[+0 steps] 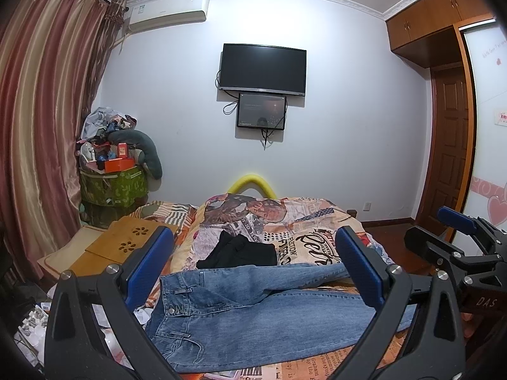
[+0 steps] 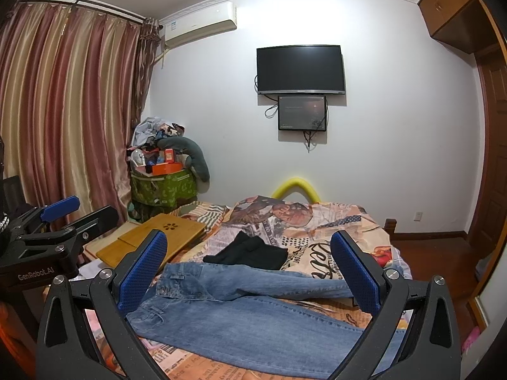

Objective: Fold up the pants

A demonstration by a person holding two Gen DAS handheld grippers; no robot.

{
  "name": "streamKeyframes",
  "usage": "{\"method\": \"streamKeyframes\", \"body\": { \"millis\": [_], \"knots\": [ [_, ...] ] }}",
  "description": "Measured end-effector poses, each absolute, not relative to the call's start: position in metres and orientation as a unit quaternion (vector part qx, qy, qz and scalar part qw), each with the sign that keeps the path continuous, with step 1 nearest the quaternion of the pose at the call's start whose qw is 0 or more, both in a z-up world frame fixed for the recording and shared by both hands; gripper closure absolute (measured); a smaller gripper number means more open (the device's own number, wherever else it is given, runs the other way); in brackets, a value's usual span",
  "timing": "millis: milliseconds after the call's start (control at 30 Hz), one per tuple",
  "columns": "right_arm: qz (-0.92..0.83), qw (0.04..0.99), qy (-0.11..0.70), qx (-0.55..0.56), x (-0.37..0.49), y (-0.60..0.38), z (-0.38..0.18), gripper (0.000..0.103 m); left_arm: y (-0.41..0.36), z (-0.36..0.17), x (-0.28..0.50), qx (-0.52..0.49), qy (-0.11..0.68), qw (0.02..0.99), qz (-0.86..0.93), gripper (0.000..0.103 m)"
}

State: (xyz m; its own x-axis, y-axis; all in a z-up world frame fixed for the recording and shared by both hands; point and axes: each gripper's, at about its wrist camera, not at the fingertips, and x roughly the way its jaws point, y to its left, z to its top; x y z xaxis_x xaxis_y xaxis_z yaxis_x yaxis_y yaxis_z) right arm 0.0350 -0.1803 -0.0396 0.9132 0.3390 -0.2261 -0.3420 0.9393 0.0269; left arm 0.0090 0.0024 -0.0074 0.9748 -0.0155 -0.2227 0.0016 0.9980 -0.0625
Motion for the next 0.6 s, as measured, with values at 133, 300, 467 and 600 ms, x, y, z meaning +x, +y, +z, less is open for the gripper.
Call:
{"method": "streamKeyframes", "body": {
  "millis": [133, 300, 467, 600],
  "knots": [
    [0.173, 0.978, 0.114, -0.008, 0.0354, -0.1809, -0.0398, 0.0, 0.0028, -0.0075, 0.0087, -0.031, 0.112, 0.993, -0.004, 0.0],
    [0.173, 0.978, 0.114, -0.006, 0.035, -0.1819, -0.039, 0.0, 0.0027, -0.0075, 0.0088, -0.031, 0.112, 0.993, -0.004, 0.0],
    [0.172, 0.978, 0.115, -0.006, 0.0358, -0.1828, -0.0387, 0.0, 0.0014, -0.0059, 0.0088, -0.031, 0.11, 0.993, -0.004, 0.0],
    [0.171, 0.979, 0.115, -0.005, 0.0366, -0.1843, -0.0392, 0.0, 0.0011, -0.0055, 0.0086, -0.03, 0.111, 0.993, -0.003, 0.0]
  ]
}}
